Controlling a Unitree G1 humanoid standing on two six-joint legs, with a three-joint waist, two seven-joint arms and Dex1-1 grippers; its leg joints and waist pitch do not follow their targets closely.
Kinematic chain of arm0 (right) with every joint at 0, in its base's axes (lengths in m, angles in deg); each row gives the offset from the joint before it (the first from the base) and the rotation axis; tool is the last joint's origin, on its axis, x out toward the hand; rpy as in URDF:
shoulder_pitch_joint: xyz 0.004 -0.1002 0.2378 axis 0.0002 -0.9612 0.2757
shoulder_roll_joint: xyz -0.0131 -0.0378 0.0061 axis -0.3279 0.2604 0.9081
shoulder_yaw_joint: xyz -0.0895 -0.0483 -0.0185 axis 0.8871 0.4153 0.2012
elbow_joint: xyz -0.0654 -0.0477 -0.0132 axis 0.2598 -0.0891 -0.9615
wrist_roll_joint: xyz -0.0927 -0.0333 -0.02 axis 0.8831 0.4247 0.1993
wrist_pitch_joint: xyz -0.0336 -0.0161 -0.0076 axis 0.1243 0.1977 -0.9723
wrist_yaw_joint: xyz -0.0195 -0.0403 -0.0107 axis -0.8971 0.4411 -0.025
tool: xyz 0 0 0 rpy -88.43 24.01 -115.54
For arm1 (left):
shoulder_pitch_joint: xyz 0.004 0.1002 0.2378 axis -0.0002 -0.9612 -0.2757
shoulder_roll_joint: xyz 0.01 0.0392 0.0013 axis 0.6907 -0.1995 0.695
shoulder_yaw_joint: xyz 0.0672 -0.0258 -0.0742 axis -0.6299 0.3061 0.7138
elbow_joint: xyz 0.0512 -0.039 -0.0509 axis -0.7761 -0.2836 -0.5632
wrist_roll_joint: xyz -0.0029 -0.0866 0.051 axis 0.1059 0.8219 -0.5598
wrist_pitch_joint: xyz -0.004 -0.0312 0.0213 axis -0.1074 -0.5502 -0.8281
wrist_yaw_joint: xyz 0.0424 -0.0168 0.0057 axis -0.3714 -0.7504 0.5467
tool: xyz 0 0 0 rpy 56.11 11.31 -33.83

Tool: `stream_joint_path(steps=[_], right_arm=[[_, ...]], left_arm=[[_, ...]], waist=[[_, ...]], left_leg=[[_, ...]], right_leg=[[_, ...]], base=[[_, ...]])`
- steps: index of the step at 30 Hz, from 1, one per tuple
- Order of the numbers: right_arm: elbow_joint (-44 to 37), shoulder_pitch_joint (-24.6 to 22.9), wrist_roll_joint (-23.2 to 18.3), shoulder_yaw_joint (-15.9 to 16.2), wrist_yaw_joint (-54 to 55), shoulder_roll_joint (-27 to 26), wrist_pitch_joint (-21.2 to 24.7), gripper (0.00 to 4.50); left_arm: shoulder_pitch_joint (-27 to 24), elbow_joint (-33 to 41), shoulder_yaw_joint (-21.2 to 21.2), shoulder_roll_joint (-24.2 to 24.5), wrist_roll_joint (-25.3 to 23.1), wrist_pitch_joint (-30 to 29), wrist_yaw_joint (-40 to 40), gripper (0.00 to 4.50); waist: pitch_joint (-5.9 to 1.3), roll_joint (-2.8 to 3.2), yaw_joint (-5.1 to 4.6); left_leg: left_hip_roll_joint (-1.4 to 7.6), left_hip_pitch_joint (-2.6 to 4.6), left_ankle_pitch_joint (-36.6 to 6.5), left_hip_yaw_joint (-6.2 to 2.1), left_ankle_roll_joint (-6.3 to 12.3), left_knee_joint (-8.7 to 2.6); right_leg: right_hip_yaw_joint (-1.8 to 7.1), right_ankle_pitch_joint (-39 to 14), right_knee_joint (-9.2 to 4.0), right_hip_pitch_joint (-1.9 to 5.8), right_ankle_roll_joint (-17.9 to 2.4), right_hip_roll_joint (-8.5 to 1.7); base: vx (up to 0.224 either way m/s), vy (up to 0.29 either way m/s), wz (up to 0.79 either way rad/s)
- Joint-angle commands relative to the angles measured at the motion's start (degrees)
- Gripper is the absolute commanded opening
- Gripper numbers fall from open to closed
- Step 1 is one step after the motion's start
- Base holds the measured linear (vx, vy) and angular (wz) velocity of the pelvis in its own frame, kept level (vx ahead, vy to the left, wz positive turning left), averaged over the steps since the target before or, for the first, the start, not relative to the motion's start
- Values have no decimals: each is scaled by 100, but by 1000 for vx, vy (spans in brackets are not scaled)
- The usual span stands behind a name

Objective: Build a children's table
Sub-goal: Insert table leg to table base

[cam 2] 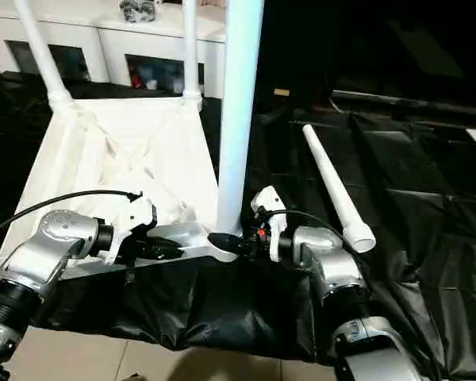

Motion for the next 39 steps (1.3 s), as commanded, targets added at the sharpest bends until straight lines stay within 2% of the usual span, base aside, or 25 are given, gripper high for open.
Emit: stream_joint_path(steps=[1,6,8,10,11,13,14,15,17,18,19,20,21,22,23,24,25,26,27,29,30,34,35,37,39], right_arm=[[408,-76,246,106,358,-48,74,288],[199,-84,9,-188,338,-96,26,288],[176,-88,-5,-193,318,-90,30,288],[159,-91,21,-153,296,-76,-57,288],[164,-89,28,-146,294,-75,-70,288],[175,-82,53,-129,300,-72,-111,288],[175,-71,75,-126,311,-82,-138,288],[170,-59,84,-130,322,-98,-146,288],[164,-55,90,-129,326,-107,-153,288],[158,-44,89,-129,329,-124,-148,288],[156,-42,90,-128,329,-127,-148,288],[152,-37,92,-121,328,-144,-149,288],[151,-36,94,-116,328,-150,-152,288],[152,-36,95,-110,329,-154,-160,288],[152,-36,95,-110,329,-154,-160,288],[160,-32,98,-102,325,-158,-177,288],[169,-27,102,-99,324,-160,-187,288],[169,-27,102,-99,324,-160,-187,288],[175,-22,108,-93,324,-163,-197,288],[174,-18,108,-90,324,-163,-197,288],[176,-8,111,-88,324,-165,-201,288],[182,2,115,-88,320,-165,-205,288],[184,12,120,-80,296,-163,-202,288],[189,28,133,-59,255,-159,-202,288],[197,36,143,-46,239,-156,-211,288]], left_arm=[[32,367,39,-181,220,80,-64,0],[-15,431,149,-197,237,161,142,0],[-18,443,164,-205,228,196,193,0],[59,627,433,-363,558,-74,315,44],[73,691,489,-388,639,-122,318,55],[137,836,633,-488,833,-190,375,58],[290,991,870,-698,1142,-325,535,84],[421,1060,1003,-861,1352,-465,644,95],[487,1078,1045,-948,1440,-537,692,101],[591,1022,1071,-1089,1492,-556,796,111],[615,999,1069,-1123,1497,-554,817,128],[710,901,1054,-1273,1486,-543,888,140],[736,871,1045,-1322,1467,-541,900,146],[773,823,1026,-1392,1450,-541,918,149],[773,823,1026,-1392,1450,-541,918,149],[828,779,1018,-1505,1491,-570,957,172],[850,769,1026,-1550,1550,-598,957,172],[850,769,1026,-1550,1550,-598,957,181],[881,808,1042,-1598,1722,-730,928,193],[902,823,1051,-1619,1809,-825,865,202],[937,800,1060,-1638,1887,-902,749,219],[965,743,1083,-1648,1897,-899,683,251],[990,733,1091,-1651,1965,-944,577,268],[1015,814,1065,-1650,2133,-1119,410,268],[1060,747,1044,-1683,2038,-989,487,293]], waist=[[-292,93,-24],[-292,94,-76],[-298,90,-77],[-304,119,-71],[-306,110,-73],[-342,129,-19],[-319,125,-36],[-328,102,-37],[-321,74,-61],[-309,57,-96],[-303,63,-99],[-315,86,-86],[-338,79,-71],[-337,101,-62],[-337,101,-62],[-330,105,-69],[-329,122,-70],[-319,111,-73],[-314,135,-69],[-310,123,-71],[-310,138,-57],[-311,123,-73],[-316,105,-86],[-322,105,-87],[-332,107,-83]], left_leg=[[146,95,-2239,-86,-76,-443],[146,80,-2274,-98,-66,-448],[148,71,-2217,-92,-47,-444],[151,69,-2142,-86,-49,-444],[153,64,-2108,-76,-41,-442],[161,46,-1847,-58,-21,-420],[167,7,-1785,-45,-19,-428],[158,12,-1809,-40,-9,-427],[135,-27,-1759,-52,32,-428],[121,-64,-1705,-62,57,-441],[117,-61,-1701,-58,67,-437],[111,-5,-1696,-36,86,-407],[114,3,-1567,-25,108,-396],[129,-8,-1491,-25,124,-412],[129,-8,-1491,-25,124,-412],[131,-8,-1585,-29,109,-422],[129,-5,-1622,-32,99,-421],[128,7,-1719,-31,95,-424],[129,22,-1825,-35,70,-423],[128,30,-1890,-34,67,-421],[126,32,-1882,-36,65,-422],[126,13,-1878,-42,67,-430],[118,-16,-1818,-50,78,-433],[118,-14,-1667,-35,120,-424],[122,-19,-1596,-30,138,-418]], right_leg=[[251,-2914,-599,119,-814,-481],[245,-2993,-608,115,-779,-475],[254,-2918,-600,119,-804,-479],[259,-2768,-584,127,-853,-474],[262,-2695,-582,130,-883,-472],[272,-2297,-541,162,-1095,-496],[272,-2003,-503,167,-1212,-463],[259,-1905,-494,181,-1244,-447],[251,-1996,-496,219,-1170,-458],[238,-2167,-501,243,-1042,-447],[235,-2279,-516,230,-987,-440],[255,-2383,-555,191,-937,-447],[274,-2177,-541,200,-980,-445],[272,-1947,-521,201,-1042,-426],[272,-1947,-521,201,-1042,-426],[257,-1870,-512,202,-1087,-413],[257,-1884,-510,207,-1092,-416],[252,-1985,-530,193,-1086,-413],[251,-2119,-535,186,-1076,-422],[250,-2239,-556,177,-1055,-422],[254,-2302,-569,174,-1037,-429],[251,-2240,-562,187,-1025,-421],[248,-2238,-556,213,-1011,-429],[258,-2094,-543,211,-1066,-426],[261,-1958,-532,216,-1108,-424]], base=[[0,0,0],[0,0,0],[0,0,0],[0,0,0],[0,0,0],[0,0,0],[0,0,0],[0,0,0],[0,0,0],[0,0,0],[0,0,0],[0,0,0],[0,0,0],[0,0,0],[0,0,0],[0,0,0],[0,0,0],[0,0,0],[0,0,0],[0,0,0],[0,0,0],[0,0,0],[0,0,0],[0,0,0],[0,0,0]])
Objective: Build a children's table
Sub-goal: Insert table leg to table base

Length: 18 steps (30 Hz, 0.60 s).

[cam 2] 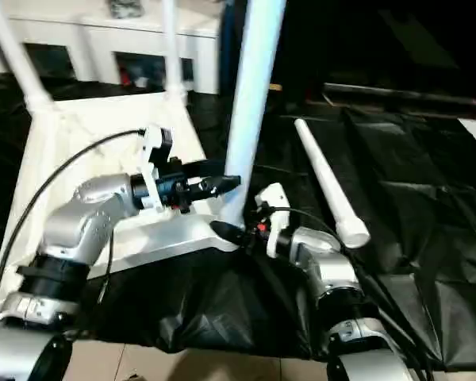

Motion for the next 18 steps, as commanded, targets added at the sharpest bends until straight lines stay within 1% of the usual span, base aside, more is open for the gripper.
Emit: stream_joint_path(steps=[1,2,3,4,5,7,8,9,12,13,14,15,17,18], right_arm=[[151,25,200,185,26,-24,92,288],[151,25,201,186,24,-24,91,288],[154,30,207,194,16,-24,86,288],[145,30,212,199,8,-25,87,288],[136,29,216,200,3,-27,89,288],[120,29,225,202,-3,-28,87,288],[118,31,227,203,-7,-27,85,288],[107,32,230,205,-16,-23,81,288],[95,29,245,208,1,-17,57,288],[88,26,266,204,34,-15,31,288],[88,26,288,195,96,-14,3,288],[101,32,304,178,165,-16,-12,288],[133,55,275,137,199,-23,12,288],[143,64,258,123,200,-25,27,323]], left_arm=[[199,-8,-148,-102,-56,128,-38,293],[203,-15,-150,-105,-66,141,-29,309],[278,-175,-141,-160,-197,338,133,314],[352,-323,-116,-220,-302,514,293,321],[400,-398,-82,-278,-322,610,362,339],[454,-432,-21,-377,-271,667,405,351],[455,-403,-12,-391,-214,623,376,323],[450,-325,-4,-413,-89,494,317,314],[421,-273,-51,-404,-55,416,279,312],[422,-344,-86,-410,-118,488,303,279],[413,-368,-102,-409,-140,530,287,279],[409,-395,-109,-409,-153,563,270,267],[405,-422,-89,-421,-159,572,309,271],[404,-429,-85,-423,-160,576,314,274]], waist=[[-354,63,25],[-353,65,23],[-350,59,17],[-346,57,10],[-344,54,12],[-347,51,10],[-345,43,5],[-348,52,-4],[-355,59,-5],[-353,76,-5],[-352,70,-8],[-349,74,-10],[-341,71,-19],[-337,75,-21]], left_leg=[[129,5,-1551,-30,156,-381],[132,6,-1546,-33,165,-385],[122,1,-1554,-28,182,-380],[117,13,-1600,-24,186,-377],[116,18,-1620,-25,180,-373],[121,-7,-1587,-33,166,-376],[119,-11,-1580,-34,175,-377],[116,-4,-1581,-28,188,-373],[117,1,-1489,-18,231,-367],[119,1,-1487,-21,236,-367],[120,2,-1492,-20,236,-368],[122,2,-1506,-24,231,-373],[116,3,-1571,-22,219,-372],[113,9,-1612,-24,212,-372]], right_leg=[[267,-1827,-519,277,-1139,-417],[263,-1803,-517,278,-1145,-416],[259,-1854,-530,283,-1123,-415],[257,-1951,-553,273,-1079,-409],[256,-1997,-555,274,-1057,-413],[259,-2045,-553,298,-1050,-435],[257,-2037,-552,298,-1058,-432],[258,-2016,-552,293,-1080,-426],[261,-1828,-536,293,-1161,-417],[258,-1840,-536,292,-1161,-416],[258,-1842,-540,290,-1158,-412],[255,-1858,-537,291,-1158,-412],[252,-1960,-550,284,-1131,-411],[252,-2061,-562,282,-1108,-414]], base=[[0,0,0],[0,0,0],[0,0,0],[0,0,0],[0,0,0],[0,0,0],[0,0,0],[0,0,0],[0,0,0],[0,0,0],[0,0,0],[0,0,0],[0,0,0],[0,0,0]])
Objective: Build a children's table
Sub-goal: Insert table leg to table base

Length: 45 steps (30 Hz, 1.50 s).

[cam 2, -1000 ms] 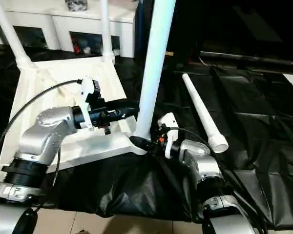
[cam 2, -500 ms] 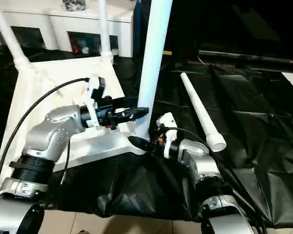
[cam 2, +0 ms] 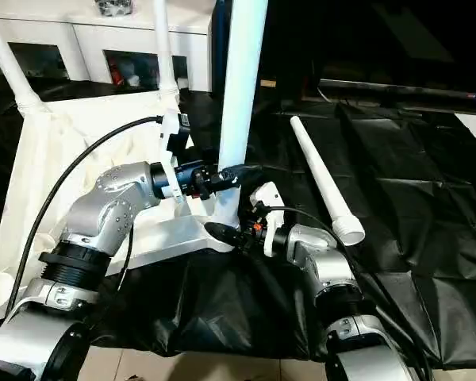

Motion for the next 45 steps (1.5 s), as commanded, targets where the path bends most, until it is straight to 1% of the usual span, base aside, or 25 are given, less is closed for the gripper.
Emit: stream_joint_path(steps=[1,3,5,6,7,10,11,12,13,14,16,18,19,20,21,22,25,26,27,30,33,39,41,44,45], right_arm=[[155,43,103,-27,203,-10,133,358],[124,59,51,-63,198,-14,158,360],[70,54,67,-84,285,-15,68,377],[30,52,81,-108,376,-19,-2,398],[-50,42,97,-142,504,-29,-92,398],[-375,-33,39,-186,551,-22,-108,403],[-518,-74,16,-186,522,-9,-91,403],[-547,-82,12,-185,519,-6,-88,403],[-801,-155,-21,-181,489,32,-53,403],[-970,-200,-53,-182,471,62,1,403],[-1167,-250,-83,-184,452,104,64,403],[-1597,-363,-151,-168,394,221,197,403],[-1773,-413,-177,-158,377,277,257,403],[-1928,-457,-168,-144,364,352,295,403],[-2146,-522,-129,-120,338,462,404,403],[-2146,-522,-129,-120,338,462,404,403],[-2346,-581,-48,-62,317,628,505,403],[-2377,-591,-25,-46,336,648,525,403],[-2409,-594,47,4,340,693,527,403],[-2485,-613,89,59,358,736,594,403],[-2597,-625,208,206,543,785,833,403],[-2371,-452,344,243,875,640,967,403],[-2373,-435,347,261,899,633,998,370],[-2322,-367,398,311,989,600,1030,365],[-2306,-356,413,328,1015,589,1027,335]], left_arm=[[12,-31,-38,5,-58,24,12,244],[7,-29,-53,21,-58,19,9,236],[1,-31,-48,24,-65,20,36,234],[-1,-35,-50,29,-77,25,49,211],[-4,-47,-66,45,-116,28,84,211],[-4,-113,-103,67,-206,92,134,201],[-2,-135,-105,68,-216,109,142,199],[-1,-137,-106,69,-217,112,143,198],[8,-163,-113,71,-229,136,161,197],[18,-182,-124,79,-259,152,183,196],[29,-204,-151,93,-305,182,190,192],[56,-253,-211,116,-398,234,214,191],[68,-274,-238,124,-434,253,224,190],[94,-318,-264,127,-498,279,282,189],[131,-380,-294,134,-577,315,356,189],[131,-380,-294,134,-577,315,356,188],[198,-474,-308,116,-635,341,429,186],[207,-485,-310,117,-641,344,428,186],[227,-513,-324,121,-657,355,408,185],[248,-547,-331,116,-676,374,401,185],[276,-604,-354,118,-687,415,415,184],[257,-599,-424,149,-694,425,374,184],[254,-601,-430,152,-696,427,372,184],[260,-629,-453,164,-714,441,361,184],[253,-628,-460,169,-719,446,357,184]], waist=[[-347,54,42],[-345,59,45],[-346,72,51],[-349,70,58],[-352,97,75],[-355,83,98],[-359,102,104],[-357,99,111],[-357,98,113],[-361,114,121],[-366,97,113],[-349,97,105],[-341,104,118],[-335,95,124],[-332,108,120],[-332,101,124],[-314,88,124],[-309,129,124],[-320,99,119],[-325,93,117],[-324,107,118],[-328,112,113],[-329,106,119],[-329,111,118],[-329,87,109]], left_leg=[[111,17,-1646,-26,212,-353],[116,24,-1669,-29,203,-358],[122,18,-1648,-34,197,-361],[124,16,-1610,-31,193,-361],[132,19,-1573,-33,182,-365],[132,15,-1507,-26,176,-367],[128,9,-1460,-21,194,-363],[131,10,-1445,-23,203,-366],[129,0,-1399,-24,214,-368],[124,-2,-1355,-24,226,-363],[119,-9,-1346,-24,238,-362],[111,-1,-1433,-18,239,-362],[111,15,-1484,-18,243,-364],[106,12,-1491,-22,235,-368],[109,11,-1533,-28,207,-374],[108,14,-1554,-26,203,-372],[83,22,-1674,-27,189,-360],[78,24,-1694,-33,183,-358],[75,20,-1687,-31,184,-353],[73,10,-1646,-34,204,-352],[80,19,-1644,-41,190,-359],[83,17,-1692,-43,146,-358],[79,16,-1665,-41,155,-357],[84,12,-1660,-40,156,-360],[86,2,-1656,-43,145,-364]], right_leg=[[253,-2157,-567,276,-1067,-413],[254,-2216,-569,268,-1065,-416],[256,-2166,-561,273,-1064,-415],[257,-2109,-559,276,-1078,-420],[265,-2002,-545,271,-1098,-423],[270,-1844,-528,285,-1119,-419],[274,-1739,-525,294,-1115,-414],[275,-1695,-519,296,-1108,-410],[275,-1608,-507,306,-1119,-410],[277,-1514,-498,314,-1110,-402],[273,-1480,-494,326,-1118,-402],[269,-1682,-529,310,-1082,-404],[274,-1832,-549,308,-1001,-399],[273,-1934,-556,304,-943,-394],[268,-2003,-563,298,-915,-388],[267,-2034,-570,300,-893,-389],[256,-2483,-623,280,-760,-403],[253,-2622,-639,269,-725,-409],[248,-2660,-653,270,-690,-403],[242,-2620,-645,269,-667,-392],[241,-2598,-638,259,-675,-389],[243,-2532,-631,259,-727,-403],[244,-2519,-630,263,-715,-399],[248,-2466,-626,263,-725,-402],[246,-2469,-622,268,-728,-404]], base=[[0,0,0],[0,0,0],[0,0,0],[0,0,0],[0,0,0],[0,0,0],[0,0,0],[0,0,0],[0,0,0],[0,0,0],[0,0,0],[0,0,0],[0,0,0],[0,0,0],[0,0,0],[0,0,0],[0,0,0],[0,0,0],[0,0,0],[0,0,0],[0,0,0],[0,0,0],[0,0,0],[0,0,0],[0,0,0]])
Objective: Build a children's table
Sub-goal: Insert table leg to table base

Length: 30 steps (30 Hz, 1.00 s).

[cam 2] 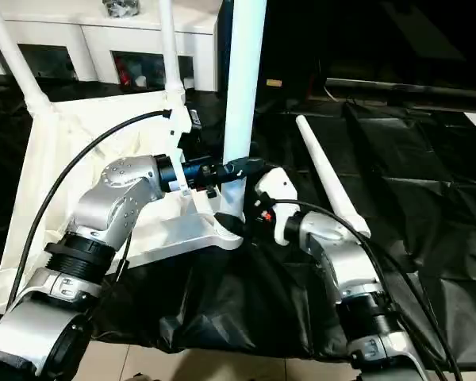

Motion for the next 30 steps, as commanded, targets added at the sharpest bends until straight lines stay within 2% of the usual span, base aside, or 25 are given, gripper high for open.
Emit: stream_joint_path(steps=[1,5,6,7,9,17,26,27,28,29,30], right_arm=[[75,145,72,48,98,-3,38,327],[119,184,166,148,81,-21,-25,305],[140,210,179,169,95,-32,-33,284],[140,210,179,169,95,-32,-33,284],[168,246,196,188,89,-36,-40,266],[289,333,250,277,64,-11,-82,201],[456,385,258,308,7,-29,-103,195],[460,386,256,307,5,-31,-102,195],[491,388,243,302,-7,-45,-91,195],[536,389,238,303,-12,-62,-96,195],[567,387,228,300,-10,-76,-95,195]], left_arm=[[-30,-262,-157,118,-321,-117,51,184],[-34,-287,-180,122,-342,-100,41,184],[-30,-312,-193,128,-362,-79,47,184],[-30,-312,-193,128,-362,-79,47,184],[-28,-317,-208,138,-360,-76,47,184],[-14,-335,-256,169,-363,-70,33,184],[-23,-351,-307,213,-476,-77,97,184],[-25,-349,-308,215,-474,-84,90,219],[-39,-336,-322,232,-462,-130,47,240],[-60,-298,-286,238,-412,-221,59,254],[-82,-252,-234,241,-361,-242,76,256]], waist=[[-355,21,25],[-349,29,24],[-351,28,23],[-355,3,22],[-351,21,25],[-349,14,23],[-343,15,16],[-341,12,16],[-343,-18,15],[-342,0,18],[-344,-23,7]], left_leg=[[93,13,-1662,-44,139,-367],[94,18,-1688,-37,123,-366],[94,18,-1688,-40,119,-368],[94,15,-1667,-37,123,-366],[96,16,-1661,-39,125,-369],[94,27,-1702,-39,120,-365],[88,23,-1726,-41,125,-360],[88,26,-1736,-41,128,-363],[86,25,-1725,-36,136,-359],[88,22,-1711,-42,135,-364],[87,13,-1694,-40,137,-364]], right_leg=[[243,-2452,-611,259,-767,-406],[252,-2425,-615,253,-784,-408],[250,-2420,-610,257,-777,-403],[252,-2401,-611,261,-773,-404],[254,-2393,-603,257,-768,-405],[250,-2504,-614,250,-755,-407],[244,-2653,-631,243,-701,-410],[245,-2666,-635,240,-693,-408],[246,-2676,-639,241,-686,-408],[245,-2679,-628,243,-694,-411],[243,-2672,-627,245,-682,-410]], base=[[0,0,0],[0,0,0],[0,0,0],[0,0,0],[0,0,0],[0,0,0],[0,0,0],[0,0,0],[0,0,0],[0,0,0],[0,0,0]])
